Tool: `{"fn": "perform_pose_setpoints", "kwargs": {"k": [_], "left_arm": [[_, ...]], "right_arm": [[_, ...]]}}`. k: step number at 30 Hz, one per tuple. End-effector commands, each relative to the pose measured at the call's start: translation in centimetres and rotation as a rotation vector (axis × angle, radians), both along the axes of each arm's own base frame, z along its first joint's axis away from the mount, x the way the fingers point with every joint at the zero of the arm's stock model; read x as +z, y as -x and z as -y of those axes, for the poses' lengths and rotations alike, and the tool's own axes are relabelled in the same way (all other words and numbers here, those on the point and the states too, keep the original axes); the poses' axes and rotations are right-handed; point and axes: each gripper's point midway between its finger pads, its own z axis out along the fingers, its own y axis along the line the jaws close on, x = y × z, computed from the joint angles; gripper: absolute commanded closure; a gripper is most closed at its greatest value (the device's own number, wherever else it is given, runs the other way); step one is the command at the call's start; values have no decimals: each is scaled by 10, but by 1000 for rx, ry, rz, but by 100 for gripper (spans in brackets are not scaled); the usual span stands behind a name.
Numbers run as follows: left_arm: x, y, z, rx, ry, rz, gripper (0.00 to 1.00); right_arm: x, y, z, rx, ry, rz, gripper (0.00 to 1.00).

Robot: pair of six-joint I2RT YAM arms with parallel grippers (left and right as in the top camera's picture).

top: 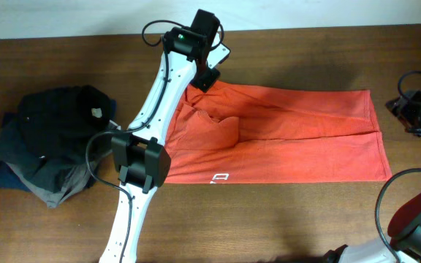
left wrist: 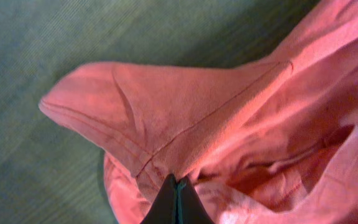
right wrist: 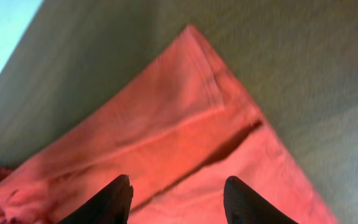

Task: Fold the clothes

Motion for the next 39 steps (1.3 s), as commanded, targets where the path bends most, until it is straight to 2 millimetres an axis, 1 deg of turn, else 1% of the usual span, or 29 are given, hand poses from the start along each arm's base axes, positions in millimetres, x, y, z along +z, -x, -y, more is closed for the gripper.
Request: {"fn": "perform_pose_setpoints", "kwargs": {"k": [1, 3, 6, 8, 9, 12, 13, 15, 17, 20, 22, 28, 34, 39], "left_arm": [[1, 9, 8, -19, -11, -17, 100], [-1, 20, 12, -33, -28, -44, 100], [-3, 32, 16, -50, -49, -76, 99], [-4, 35, 17, -56, -67, -78, 99], [-4, 35, 17, -57, -80, -73, 100], [-3, 35, 17, -61, -114, -54, 100], [-3, 35, 17, -61, -122, -50, 100], [-2, 34, 14, -56, -142, -42, 99], [-2, 34, 13, -55, -148, -42, 99], [-3, 36, 12, -56, -151, -49, 99], [-2, 35, 12, -56, -150, -48, 99], [-3, 36, 12, -56, -152, -51, 99], [-3, 37, 11, -56, -155, -55, 100], [-3, 37, 11, -56, -155, -56, 99]], "right_arm": [[-13, -9, -1, 18, -3, -16, 47], [-26, -11, -5, 30, -22, -42, 46], [-53, -16, -15, 57, -59, -92, 46], [-69, -21, -23, 79, -82, -116, 45], [-78, -25, -29, 95, -98, -123, 43], [-95, -34, -42, 132, -131, -122, 43], [-100, -37, -45, 140, -136, -126, 45], [-110, -40, -49, 151, -140, -136, 53], [-121, -41, -52, 137, -159, -157, 54], [-133, -41, -53, 127, -175, -174, 57], [-134, -43, -53, 129, -173, -167, 58], [-133, -48, -47, 113, -150, -153, 59], [-130, -61, -37, 72, -125, -107, 59], [-129, -64, -34, 60, -113, -96, 65]]}}
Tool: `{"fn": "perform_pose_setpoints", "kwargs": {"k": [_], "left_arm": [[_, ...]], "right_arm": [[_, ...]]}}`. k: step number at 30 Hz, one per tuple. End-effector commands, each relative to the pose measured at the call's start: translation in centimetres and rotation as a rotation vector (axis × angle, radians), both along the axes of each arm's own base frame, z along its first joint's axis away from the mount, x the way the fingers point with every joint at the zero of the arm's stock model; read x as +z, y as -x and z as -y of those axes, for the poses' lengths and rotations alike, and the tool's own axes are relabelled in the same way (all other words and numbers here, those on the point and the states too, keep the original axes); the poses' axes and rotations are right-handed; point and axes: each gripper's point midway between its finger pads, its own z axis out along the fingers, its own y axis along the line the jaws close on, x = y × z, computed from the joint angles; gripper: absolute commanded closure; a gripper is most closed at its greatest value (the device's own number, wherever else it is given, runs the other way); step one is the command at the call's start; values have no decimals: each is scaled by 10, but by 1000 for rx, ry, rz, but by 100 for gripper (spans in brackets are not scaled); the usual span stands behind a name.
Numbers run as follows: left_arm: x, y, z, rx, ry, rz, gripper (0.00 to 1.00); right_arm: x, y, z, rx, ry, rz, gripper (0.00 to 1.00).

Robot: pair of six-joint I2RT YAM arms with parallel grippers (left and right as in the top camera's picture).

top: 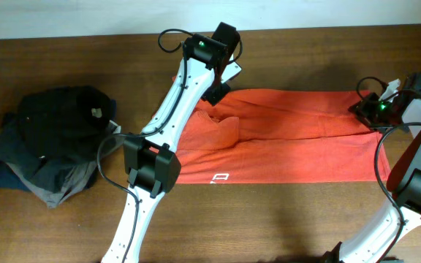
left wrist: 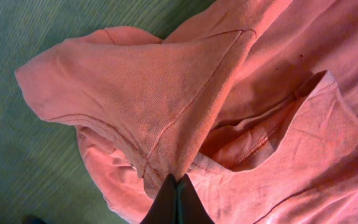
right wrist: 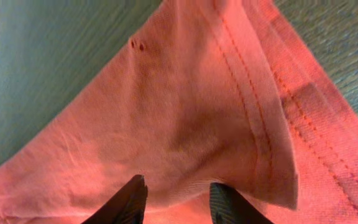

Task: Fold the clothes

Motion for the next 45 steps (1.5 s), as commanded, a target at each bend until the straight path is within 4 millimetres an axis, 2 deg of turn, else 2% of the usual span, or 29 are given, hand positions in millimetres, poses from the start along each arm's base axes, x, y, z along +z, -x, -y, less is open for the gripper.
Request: {"fn": "perform_pose_setpoints", "kwargs": {"k": [1, 5, 6, 9, 10, 14, 15, 19, 27, 33, 36, 45], "left_arm": [[3, -2, -2, 6, -6, 14, 99], [4, -4, -6, 11, -30, 24, 99], [4, -4, -7, 12, -35, 27, 100], [4, -4, -7, 12, -35, 27, 99], [4, -4, -7, 12, -35, 27, 99], [4, -4, -7, 12, -35, 27, 100], [4, -4, -7, 12, -35, 27, 99], [4, -4, -7, 12, -35, 27, 99], [4, -5, -8, 13, -39, 29, 99], [5, -7, -13, 19, -70, 46, 100], [10, -4, -15, 19, -74, 40, 100], [62, 5, -15, 13, -32, 111, 100]], "right_arm": [[-1, -3, 4, -19, 19, -9, 67], [-3, 0, 5, -23, 25, -21, 69], [-3, 0, 4, -22, 23, -24, 67], [-5, 4, 2, -26, 12, -45, 44], [-7, 8, 4, -53, 13, -73, 42], [-13, 17, 9, -84, 37, -123, 42], [-14, 18, 9, -85, 41, -126, 43], [-16, 17, 14, -93, 65, -123, 64], [-14, 14, 13, -88, 57, -107, 96], [-2, 7, 2, -63, -3, -56, 96], [12, 3, 2, -50, 5, -18, 96], [61, 2, 19, -64, 68, 80, 96]]}}
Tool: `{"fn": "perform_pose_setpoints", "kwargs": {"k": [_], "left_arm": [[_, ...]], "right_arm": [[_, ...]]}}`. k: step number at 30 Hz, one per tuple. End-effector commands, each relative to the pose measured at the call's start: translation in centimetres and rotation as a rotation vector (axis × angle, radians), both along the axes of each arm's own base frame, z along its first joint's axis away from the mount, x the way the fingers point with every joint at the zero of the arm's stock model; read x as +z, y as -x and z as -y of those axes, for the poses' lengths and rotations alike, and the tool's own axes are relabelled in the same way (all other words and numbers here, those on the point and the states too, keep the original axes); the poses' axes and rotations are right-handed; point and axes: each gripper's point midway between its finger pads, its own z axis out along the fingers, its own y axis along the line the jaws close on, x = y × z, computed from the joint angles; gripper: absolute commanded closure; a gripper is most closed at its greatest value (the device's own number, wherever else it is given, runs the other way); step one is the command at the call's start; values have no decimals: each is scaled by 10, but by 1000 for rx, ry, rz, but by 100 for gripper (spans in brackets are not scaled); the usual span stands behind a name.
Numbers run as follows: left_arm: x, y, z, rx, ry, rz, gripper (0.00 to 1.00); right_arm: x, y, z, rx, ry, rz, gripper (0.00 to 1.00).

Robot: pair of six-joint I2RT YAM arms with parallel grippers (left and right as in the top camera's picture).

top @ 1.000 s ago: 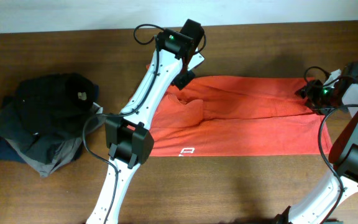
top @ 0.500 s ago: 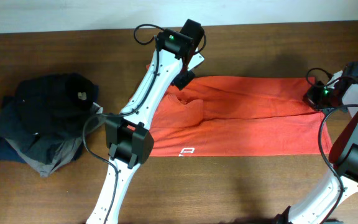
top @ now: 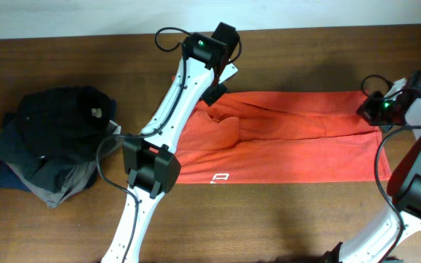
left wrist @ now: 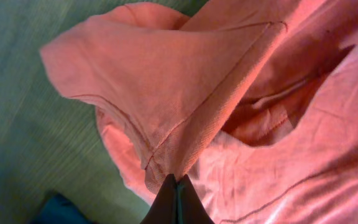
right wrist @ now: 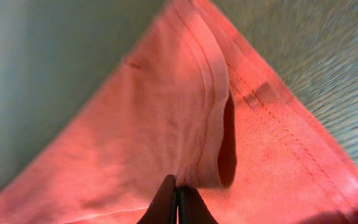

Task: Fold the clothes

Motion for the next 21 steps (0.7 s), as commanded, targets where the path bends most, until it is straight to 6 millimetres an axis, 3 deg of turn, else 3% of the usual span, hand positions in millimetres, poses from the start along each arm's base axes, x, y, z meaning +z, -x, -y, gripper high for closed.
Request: {"fn": "perform_pose_setpoints", "kwargs": {"k": [1, 14, 21], "left_arm": [[53, 4, 1, -5, 41, 99, 100], [54, 35, -1, -52, -13, 5, 99], [76, 45, 5, -75, 5, 41, 99]], "right_arm": [[41, -2, 10, -3, 40, 88, 96], [76, 17, 30, -25, 124, 107, 96], [76, 35, 36, -16, 157, 54, 96]]}}
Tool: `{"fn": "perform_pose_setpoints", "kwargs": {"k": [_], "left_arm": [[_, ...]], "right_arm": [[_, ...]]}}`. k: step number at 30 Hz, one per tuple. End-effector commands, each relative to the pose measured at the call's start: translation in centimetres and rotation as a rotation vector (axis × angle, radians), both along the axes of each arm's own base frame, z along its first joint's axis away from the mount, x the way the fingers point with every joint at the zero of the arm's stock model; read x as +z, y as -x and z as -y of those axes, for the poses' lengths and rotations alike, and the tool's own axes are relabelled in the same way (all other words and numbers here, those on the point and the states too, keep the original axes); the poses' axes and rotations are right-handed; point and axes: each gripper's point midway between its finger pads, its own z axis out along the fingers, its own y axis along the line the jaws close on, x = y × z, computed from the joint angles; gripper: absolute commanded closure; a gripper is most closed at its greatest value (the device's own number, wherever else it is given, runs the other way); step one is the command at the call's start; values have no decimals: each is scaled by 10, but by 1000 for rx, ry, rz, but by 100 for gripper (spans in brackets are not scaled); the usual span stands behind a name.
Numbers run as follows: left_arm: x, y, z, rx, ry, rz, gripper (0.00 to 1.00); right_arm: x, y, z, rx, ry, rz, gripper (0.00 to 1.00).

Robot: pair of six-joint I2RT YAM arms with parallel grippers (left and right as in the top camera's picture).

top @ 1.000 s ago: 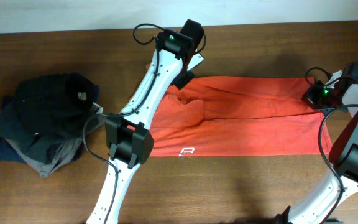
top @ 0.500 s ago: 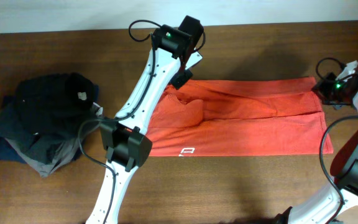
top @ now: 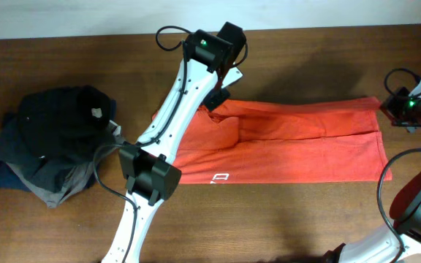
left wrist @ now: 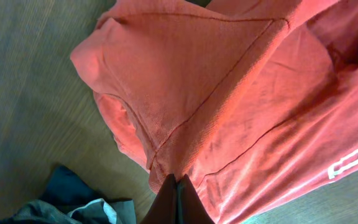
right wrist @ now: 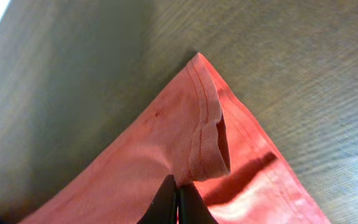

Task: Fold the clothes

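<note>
An orange pair of trousers [top: 291, 142] lies stretched across the table, waist at the left, leg hems at the right, a small white logo on the near edge. My left gripper [top: 218, 98] is shut on the far waist corner [left wrist: 166, 124], lifted off the table. At the far right my right gripper [top: 397, 109] is shut on the far hem corner [right wrist: 207, 137], also raised. In the wrist views both pairs of fingers [left wrist: 176, 199] [right wrist: 174, 202] are pressed together with cloth pinched between them.
A heap of dark clothes [top: 50, 142] lies at the left of the brown table [top: 305, 219]; its edge shows in the left wrist view [left wrist: 73, 199]. The left arm runs from the near edge up across the trousers' waist.
Both grippers have risen with their corners of the trousers. The right one has moved further right, and the upper layer is pulled tauter between them.
The left gripper was shut on the far waist corner while the right gripper hung open off the right edge. Then the right gripper stood open over the far hem corner, then shut on it. Now both hold their corners raised.
</note>
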Motion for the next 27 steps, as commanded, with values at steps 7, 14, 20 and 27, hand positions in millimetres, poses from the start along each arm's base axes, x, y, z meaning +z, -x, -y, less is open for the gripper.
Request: {"fn": "perform_pose_setpoints", "kwargs": {"k": [7, 14, 20, 27], "left_arm": [[58, 41, -17, -77, -3, 36, 99], [45, 77, -27, -90, -4, -61, 99], [16, 96, -30, -93, -29, -175, 99], [5, 110, -32, -95, -42, -245, 98]], "right_arm": [[9, 16, 5, 30, 45, -31, 96], [4, 26, -2, 60, 30, -72, 96], [3, 28, -4, 60, 23, -82, 96], [-3, 42, -3, 43, 31, -155, 95]]}}
